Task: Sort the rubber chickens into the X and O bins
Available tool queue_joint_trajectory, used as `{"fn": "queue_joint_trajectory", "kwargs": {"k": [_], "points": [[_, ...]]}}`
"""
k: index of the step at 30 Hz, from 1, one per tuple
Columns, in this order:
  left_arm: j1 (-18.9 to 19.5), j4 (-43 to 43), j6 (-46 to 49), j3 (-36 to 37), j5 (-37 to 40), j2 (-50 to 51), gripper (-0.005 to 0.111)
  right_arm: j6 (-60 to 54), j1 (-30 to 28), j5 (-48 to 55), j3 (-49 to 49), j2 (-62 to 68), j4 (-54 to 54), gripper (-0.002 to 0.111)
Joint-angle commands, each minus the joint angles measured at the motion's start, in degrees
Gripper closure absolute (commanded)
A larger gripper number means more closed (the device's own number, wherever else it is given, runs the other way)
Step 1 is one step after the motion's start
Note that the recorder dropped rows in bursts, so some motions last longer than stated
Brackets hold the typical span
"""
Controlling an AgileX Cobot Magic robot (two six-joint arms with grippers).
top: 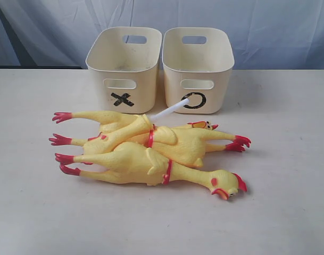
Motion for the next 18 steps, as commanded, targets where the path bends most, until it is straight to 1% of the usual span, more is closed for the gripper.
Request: {"fn": "queue_joint_trajectory", "kwargs": {"k": [1, 3, 6, 11, 13, 16, 18], "points": [[-0.51, -6.79, -2.07, -0.04, -6.41, -0.31, 0.107, -0.24, 0.05, -0.2, 0.09, -0.35, 0.0, 0.108], [-0.51, -12.58, -2.85, -0.04, -9.91, -0.31, 0.107, -0.24, 0.05, -0.2, 0.09, -0.35, 0.0, 0.108], [-0.51, -16.75, -2.85, -0.04, -14.11, -0.31, 0.107, -0.24, 0.05, -0.2, 0.09, -0.35, 0.0, 0.108], [-0.51, -17.76, -3.7, -0.04, -20.12, -0.31, 0.107, -0.24, 0.05, -0.2, 0.09, -0.35, 0.0, 0.108], [-0.51, -18.17, -5.17, -0.04, -25.41, -0.31, 0.107, -0.24, 0.05, -0.2, 0.09, -0.35, 0.0, 0.108], [-0.51, -17.78, -18.27, -0.04, -31.27, -0.31, 0.107, -0.24, 0.05, -0.2, 0.09, -0.35, 0.0, 0.108], [-0.45, -12.81, -24.93, -0.04, -30.04, -0.31, 0.107, -0.24, 0.05, -0.2, 0.09, -0.35, 0.0, 0.108]]}}
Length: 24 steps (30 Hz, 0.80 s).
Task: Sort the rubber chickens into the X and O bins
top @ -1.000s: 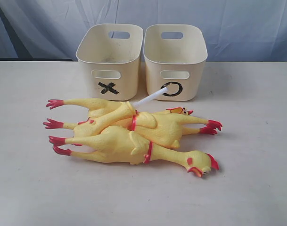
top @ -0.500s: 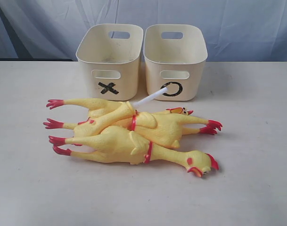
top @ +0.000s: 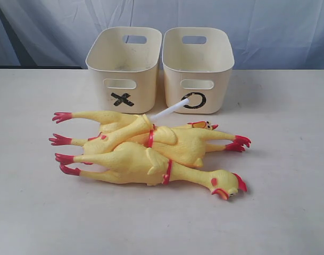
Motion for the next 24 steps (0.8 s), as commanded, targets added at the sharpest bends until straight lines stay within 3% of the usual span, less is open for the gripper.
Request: {"fn": "queue_joint_trajectory", "kwargs": {"k": [1, 5, 12, 18, 20, 24], "points": [[-0.45, 9.54, -14.28, -0.35, 1.26, -0.21, 0.107, -0.11, 0.05, -0.2, 0.09, -0.35, 0.0, 0.108], [-0.45, 30.31, -30.86, -6.98, 10.55, 1.32, 0.107, -0.11, 0.05, -0.2, 0.09, -0.35, 0.0, 0.108], [-0.67, 41.57, -31.91, -19.4, 17.44, 15.55, 0.107, -0.11, 0.05, -0.2, 0.09, -0.35, 0.0, 0.108], [-0.93, 46.35, -29.69, -23.3, 17.41, 26.24, 0.107, -0.11, 0.05, -0.2, 0.09, -0.35, 0.12, 0.108], [-2.76, 49.41, -29.69, -24.37, 17.41, 31.85, 0.107, -0.11, 0.05, -0.2, 0.09, -0.35, 0.12, 0.108], [-10.03, 53.48, -29.69, -26.56, 17.41, 42.45, 0.107, -0.11, 0.05, -0.2, 0.09, -0.35, 0.12, 0.108]]}}
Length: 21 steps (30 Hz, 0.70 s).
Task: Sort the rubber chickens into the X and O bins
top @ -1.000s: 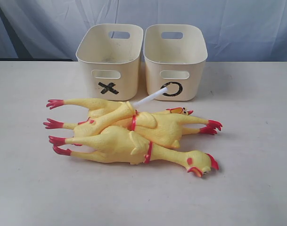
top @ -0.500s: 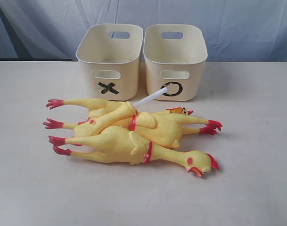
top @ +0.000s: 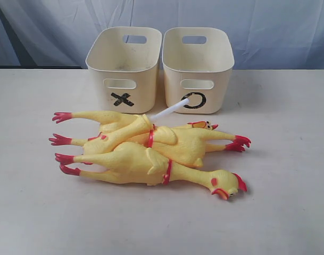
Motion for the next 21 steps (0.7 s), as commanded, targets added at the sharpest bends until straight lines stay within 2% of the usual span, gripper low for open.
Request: {"fn": "queue_joint_trajectory", "kwargs": {"k": [1, 7, 12, 21], "points": [[-6.26, 3.18, 0.11, -2.22, 0.09, 8.67, 0.107, -0.11, 0.05, -0.2, 0.09, -0.35, 0.12, 0.108], [-16.36, 8.86, 0.11, -5.91, -0.4, 19.99, 0.107, -0.11, 0.05, -0.2, 0.09, -0.35, 0.12, 0.108], [-22.42, 13.99, 0.11, -9.29, -1.8, 29.73, 0.107, -0.11, 0.05, -0.2, 0.09, -0.35, 0.12, 0.108], [-23.43, 20.51, 0.11, -17.15, -8.69, 44.21, 0.107, -0.11, 0.05, -0.2, 0.09, -0.35, 0.12, 0.108]]}}
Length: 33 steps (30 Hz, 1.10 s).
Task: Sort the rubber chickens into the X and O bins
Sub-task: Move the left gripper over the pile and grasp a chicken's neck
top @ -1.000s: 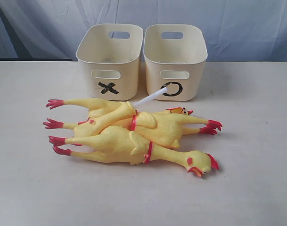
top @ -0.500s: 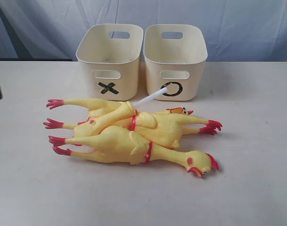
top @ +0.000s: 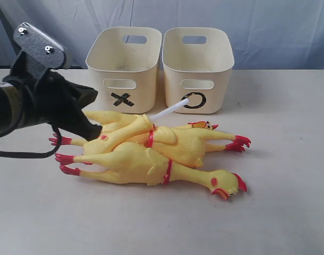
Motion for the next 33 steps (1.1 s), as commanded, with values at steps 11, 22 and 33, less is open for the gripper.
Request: {"fn": "queue_joint_trajectory", "kwargs": {"k": [11, 22, 33], "points": [[-0.42, 9.06, -0.21, -11.45, -3.85, 18.39, 0.091, -0.11, 0.05, -0.2, 0.09, -0.35, 0.12, 0.108], [-0.42, 9.06, -0.21, -14.5, -5.24, 25.66, 0.044, -0.11, 0.05, -0.2, 0.09, -0.35, 0.12, 0.108], [-0.42, 9.06, -1.29, -14.6, -4.74, 25.71, 0.043, -0.11, 0.05, -0.2, 0.09, -0.35, 0.12, 0.108]]}}
